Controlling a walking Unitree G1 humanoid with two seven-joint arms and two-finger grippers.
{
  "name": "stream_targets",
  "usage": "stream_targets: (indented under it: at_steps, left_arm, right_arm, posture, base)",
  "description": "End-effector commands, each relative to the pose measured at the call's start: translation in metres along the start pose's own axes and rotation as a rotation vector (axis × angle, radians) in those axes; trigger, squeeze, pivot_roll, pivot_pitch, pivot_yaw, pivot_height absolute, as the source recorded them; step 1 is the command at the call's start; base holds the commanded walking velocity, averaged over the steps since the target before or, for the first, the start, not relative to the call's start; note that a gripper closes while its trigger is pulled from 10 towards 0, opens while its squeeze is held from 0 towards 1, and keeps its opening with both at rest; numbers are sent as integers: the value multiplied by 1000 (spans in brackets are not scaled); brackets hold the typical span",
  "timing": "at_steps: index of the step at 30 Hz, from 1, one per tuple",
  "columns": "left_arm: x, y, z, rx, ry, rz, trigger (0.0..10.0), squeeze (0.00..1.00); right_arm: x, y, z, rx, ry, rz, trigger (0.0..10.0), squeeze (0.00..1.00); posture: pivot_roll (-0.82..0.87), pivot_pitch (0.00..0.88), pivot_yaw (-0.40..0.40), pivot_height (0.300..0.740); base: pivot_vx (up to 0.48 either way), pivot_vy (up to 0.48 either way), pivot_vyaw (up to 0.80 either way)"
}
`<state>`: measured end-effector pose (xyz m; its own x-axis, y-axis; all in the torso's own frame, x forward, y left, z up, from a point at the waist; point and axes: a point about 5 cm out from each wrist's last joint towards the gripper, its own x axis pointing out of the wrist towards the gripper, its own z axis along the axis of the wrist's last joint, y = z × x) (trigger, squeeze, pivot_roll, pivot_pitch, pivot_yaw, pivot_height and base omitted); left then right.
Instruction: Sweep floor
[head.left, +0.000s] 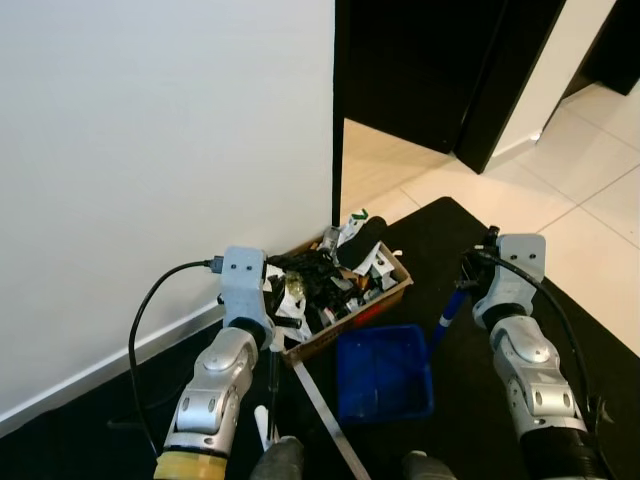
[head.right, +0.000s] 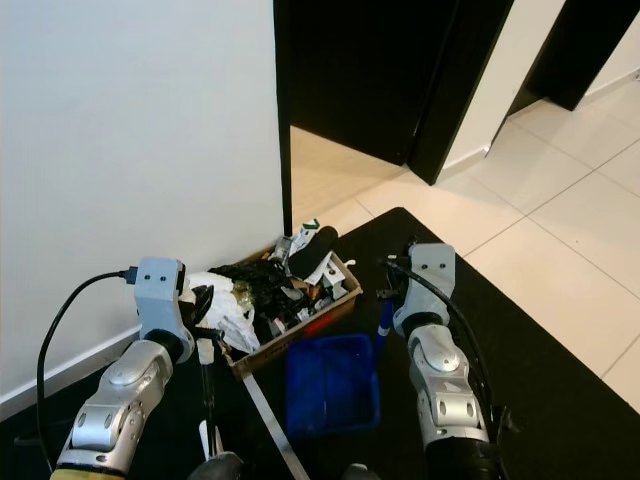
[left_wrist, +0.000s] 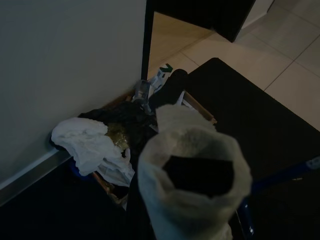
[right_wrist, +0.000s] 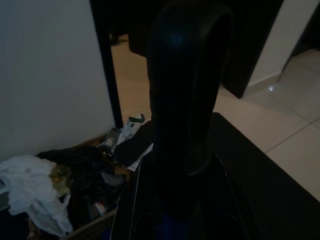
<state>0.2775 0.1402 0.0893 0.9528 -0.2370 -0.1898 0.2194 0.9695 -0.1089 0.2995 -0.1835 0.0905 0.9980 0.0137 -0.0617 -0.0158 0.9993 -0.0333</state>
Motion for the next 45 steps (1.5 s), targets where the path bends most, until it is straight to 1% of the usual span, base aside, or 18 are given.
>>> stream_targets:
  at_steps: [1,3,5,7,8,15,22,24,29,34,36,38,44,45]
  left_arm:
    - [-2,1,-9,-6,32,10,10000,0]
    - [-2,2,-12,-4,41,11,10000,0]
    - [-3,5,-20,10,68,20,10000,0]
    - [-3,5,-20,10,68,20,10000,0]
    - [-3,6,-24,18,84,27,10000,0]
    - [-5,7,-28,25,108,26,10000,0]
    - [-4,7,-26,29,82,38,10000,0]
    - [-5,8,-25,28,73,43,10000,0]
    - [-6,9,-26,30,73,46,10000,0]
    - [-6,12,-28,49,66,55,10000,0]
    - [-4,13,-33,80,56,49,10000,0]
    - [-2,15,-38,92,46,50,10000,0]
    - [-2,17,-39,90,43,58,10000,0]
    - [-3,19,-42,90,49,61,10000,0]
  right_arm:
    - [-1,0,2,5,-34,-8,10000,0]
    - [-3,-1,0,6,-34,-8,10000,0]
    - [-6,-6,-14,4,-2,-23,10000,0]
    - [-6,-6,-14,4,-2,-23,10000,0]
    - [-9,-9,-21,-6,27,-31,10000,0]
    - [-8,-3,-27,1,66,-1,10000,0]
    - [-6,1,-32,12,78,9,10000,0]
    - [-6,0,-37,16,97,8,10000,0]
    - [-6,-1,-38,14,100,5,10000,0]
    - [-6,-1,-38,5,66,4,10000,0]
    - [-8,-3,-42,-7,61,-3,10000,0]
    - [-11,-5,-46,-11,57,-8,10000,0]
    - [-13,-7,-49,-12,56,-15,10000,0]
    - [-14,-9,-51,-12,62,-28,10000,0]
  posture:
    - [94,97,23,740]
    - [92,97,24,740]
    - [93,97,24,740]
    - [93,97,24,740]
    - [95,102,25,740]
    - [98,102,28,740]
    - [101,102,29,740]
    - [106,103,26,740]
    - [107,104,25,740]
    - [108,103,22,740]
    - [110,103,8,740]
    - [108,102,10,740]
    - [107,97,14,740]
    - [107,98,15,740]
  base:
    - [0,0,0]
    - [0,0,0]
    - [0,0,0]
    - [0,0,0]
    - [0,0,0]
    - [0,0,0]
    - [0,0,0]
    - [0,0,0]
    - [0,0,0]
    - [0,0,0]
    - [0,0,0]
    - [0,0,0]
    - [0,0,0]
    - [0,0,0]
